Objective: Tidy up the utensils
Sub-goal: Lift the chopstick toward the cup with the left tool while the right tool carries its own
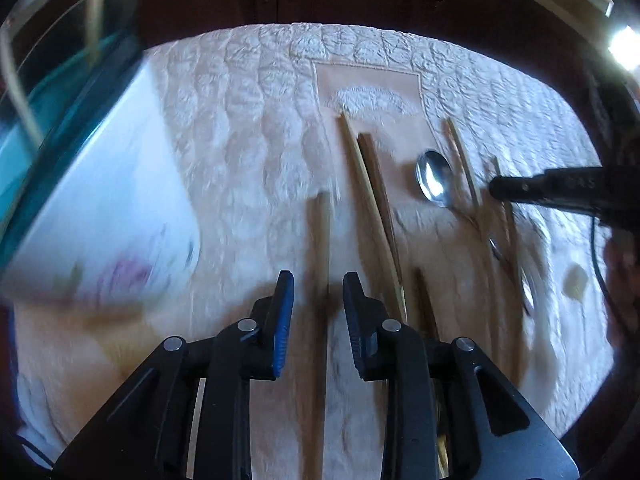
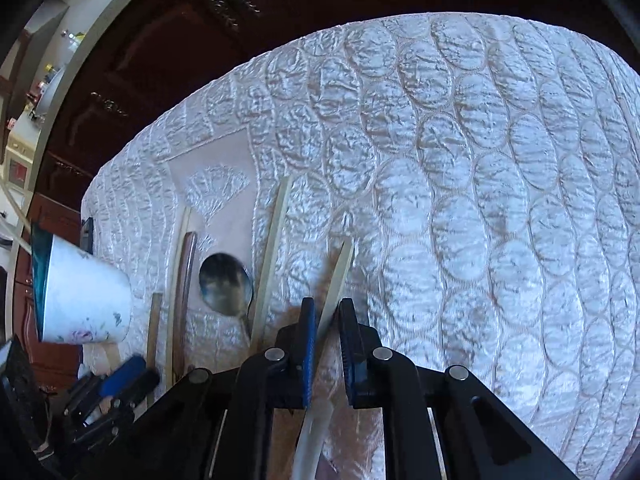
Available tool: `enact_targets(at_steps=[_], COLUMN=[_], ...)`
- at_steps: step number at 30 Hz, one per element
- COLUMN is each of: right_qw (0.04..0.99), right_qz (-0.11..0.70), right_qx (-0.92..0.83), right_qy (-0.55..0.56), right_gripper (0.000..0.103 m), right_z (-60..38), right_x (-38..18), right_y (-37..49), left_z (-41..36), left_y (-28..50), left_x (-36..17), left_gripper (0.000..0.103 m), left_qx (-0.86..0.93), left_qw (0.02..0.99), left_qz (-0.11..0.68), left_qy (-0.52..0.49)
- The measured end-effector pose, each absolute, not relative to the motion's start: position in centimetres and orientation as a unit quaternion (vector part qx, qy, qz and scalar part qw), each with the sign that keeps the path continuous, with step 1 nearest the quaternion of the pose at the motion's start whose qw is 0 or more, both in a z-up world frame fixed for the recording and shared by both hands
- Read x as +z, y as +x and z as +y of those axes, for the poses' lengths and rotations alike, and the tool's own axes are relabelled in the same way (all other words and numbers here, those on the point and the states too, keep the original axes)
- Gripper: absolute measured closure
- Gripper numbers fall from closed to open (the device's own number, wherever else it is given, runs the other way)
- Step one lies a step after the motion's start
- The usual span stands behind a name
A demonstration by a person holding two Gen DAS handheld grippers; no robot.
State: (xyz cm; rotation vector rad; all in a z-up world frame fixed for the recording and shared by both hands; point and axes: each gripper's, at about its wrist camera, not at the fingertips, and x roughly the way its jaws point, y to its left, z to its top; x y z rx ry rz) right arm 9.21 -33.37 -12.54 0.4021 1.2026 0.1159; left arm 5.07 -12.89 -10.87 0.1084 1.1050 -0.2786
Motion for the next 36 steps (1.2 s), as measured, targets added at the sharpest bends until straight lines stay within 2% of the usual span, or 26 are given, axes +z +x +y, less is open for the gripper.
enact_targets(at_steps=[5, 6, 7, 8, 12, 16, 29, 36], right_qw=[0.81, 0.811, 0.814, 0.816, 0.835, 0.852, 0.888, 0.896], right_qz=[0.551, 0.549, 0.546, 0.542, 0.511, 0.478, 0.406, 0.387], right_qx=[0.056, 0.058, 0.061, 0.066, 0.087, 0.117, 0.18, 0.193], right_qy=[0.194, 0.193, 0.191, 0.191, 0.185, 0.176, 0.115, 0.096], right_gripper=[0.093, 0.093, 0.093, 0.094, 0.095, 0.096, 0.098, 0.098], right_z=[-33.4, -33.6, -33.7, -33.6, -33.6, -32.9, -28.4, -26.4], right_x=[-12.4, -12.3, -12.0, -11.6, -9.0, -5.4, 3.4, 5.0], right_y=[10.2, 10.1, 9.9, 9.7, 7.9, 6.2, 1.8, 1.6], left_z=[-13.7, -13.7, -13.6, -13.3, -10.8, -8.4, -4.1, -3.0], left_y=[7.3, 7.5, 7.8, 7.9, 7.4, 5.6, 0.3, -0.7], left_x=[-11.6, -11.6, -11.5, -11.4, -9.4, -5.6, 2.4, 4.4], left_gripper=[0.081, 0.085, 0.096, 0.096, 0.097, 0.097, 0.097, 0.097], left_qx=[-0.124, -0.129, -0.134, -0.138, -0.165, -0.182, -0.199, -0.195], left_qw=[0.838, 0.839, 0.838, 0.836, 0.831, 0.847, 0.885, 0.896], left_qz=[0.528, 0.526, 0.527, 0.53, 0.53, 0.496, 0.414, 0.391], left_qy=[0.055, 0.052, 0.044, 0.034, -0.028, -0.053, -0.075, -0.079])
